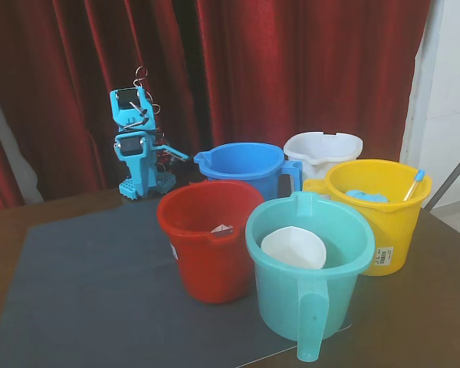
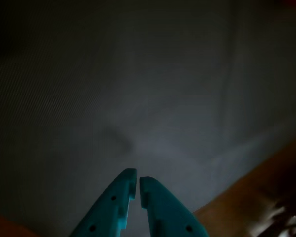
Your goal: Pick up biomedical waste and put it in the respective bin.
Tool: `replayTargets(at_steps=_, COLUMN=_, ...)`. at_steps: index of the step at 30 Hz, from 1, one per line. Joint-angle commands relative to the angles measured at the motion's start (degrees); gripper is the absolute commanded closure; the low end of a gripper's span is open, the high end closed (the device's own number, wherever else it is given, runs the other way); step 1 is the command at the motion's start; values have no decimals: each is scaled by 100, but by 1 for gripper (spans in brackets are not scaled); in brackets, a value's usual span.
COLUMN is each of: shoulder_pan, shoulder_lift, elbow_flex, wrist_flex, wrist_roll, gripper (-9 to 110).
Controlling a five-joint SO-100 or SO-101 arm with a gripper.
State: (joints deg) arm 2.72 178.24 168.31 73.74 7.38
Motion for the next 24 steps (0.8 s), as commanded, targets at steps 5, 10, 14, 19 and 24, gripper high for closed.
replayTargets(at_steps=5, shoulder_pan=79, shoulder_lift=18, elbow_flex=-35, wrist_flex=9, wrist_roll=18, gripper=102)
replayTargets(at_steps=10, shoulder_pan=79, shoulder_lift=18, elbow_flex=-35, wrist_flex=0, wrist_roll=-53, gripper=102)
replayTargets(at_steps=14, shoulder_pan=79, shoulder_lift=18, elbow_flex=-35, wrist_flex=0, wrist_roll=-53, gripper=102)
replayTargets(at_steps=19, shoulder_pan=79, shoulder_lift=18, elbow_flex=-35, wrist_flex=0, wrist_roll=-53, gripper=102)
replayTargets(at_steps=24, shoulder_pan=79, shoulder_lift=18, elbow_flex=-35, wrist_flex=0, wrist_roll=-53, gripper=102)
